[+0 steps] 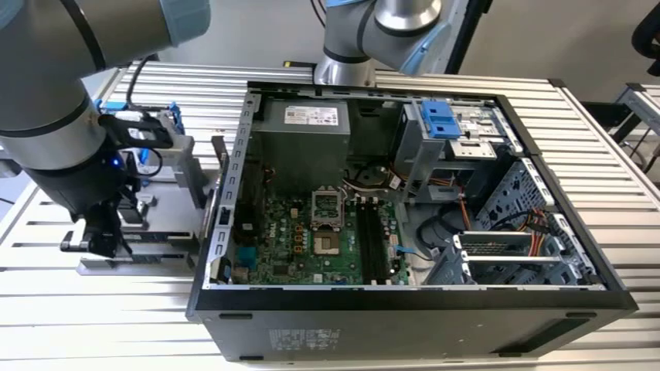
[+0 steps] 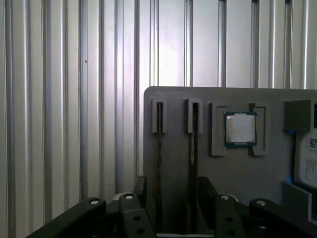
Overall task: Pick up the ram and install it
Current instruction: 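Pick up the ram and move it above insertion slot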
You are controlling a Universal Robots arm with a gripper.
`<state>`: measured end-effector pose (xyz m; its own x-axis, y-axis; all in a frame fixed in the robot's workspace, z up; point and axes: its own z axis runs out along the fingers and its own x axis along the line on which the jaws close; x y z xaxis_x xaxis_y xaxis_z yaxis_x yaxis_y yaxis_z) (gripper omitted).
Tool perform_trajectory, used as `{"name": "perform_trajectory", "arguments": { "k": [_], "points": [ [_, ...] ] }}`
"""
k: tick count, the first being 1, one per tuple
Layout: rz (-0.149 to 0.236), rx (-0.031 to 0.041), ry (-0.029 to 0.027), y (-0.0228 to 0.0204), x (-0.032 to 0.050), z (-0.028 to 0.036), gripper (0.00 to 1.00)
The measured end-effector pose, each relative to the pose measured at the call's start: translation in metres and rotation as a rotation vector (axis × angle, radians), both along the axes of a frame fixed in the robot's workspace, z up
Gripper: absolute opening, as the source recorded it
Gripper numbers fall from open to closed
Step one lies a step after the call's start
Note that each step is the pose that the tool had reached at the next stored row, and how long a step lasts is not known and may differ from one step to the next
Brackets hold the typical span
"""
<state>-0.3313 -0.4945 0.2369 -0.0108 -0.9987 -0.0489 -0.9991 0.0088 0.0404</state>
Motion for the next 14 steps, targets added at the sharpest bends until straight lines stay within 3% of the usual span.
{"name": "perform_trajectory", "arguments": {
  "k": [7,14],
  "points": [
    [0.000,0.0001,0.0022,-0.0075,0.0000,-0.0075,1.00],
    [0.000,-0.0035,0.0027,-0.0084,0.0001,-0.0159,1.00]
  ]
}}
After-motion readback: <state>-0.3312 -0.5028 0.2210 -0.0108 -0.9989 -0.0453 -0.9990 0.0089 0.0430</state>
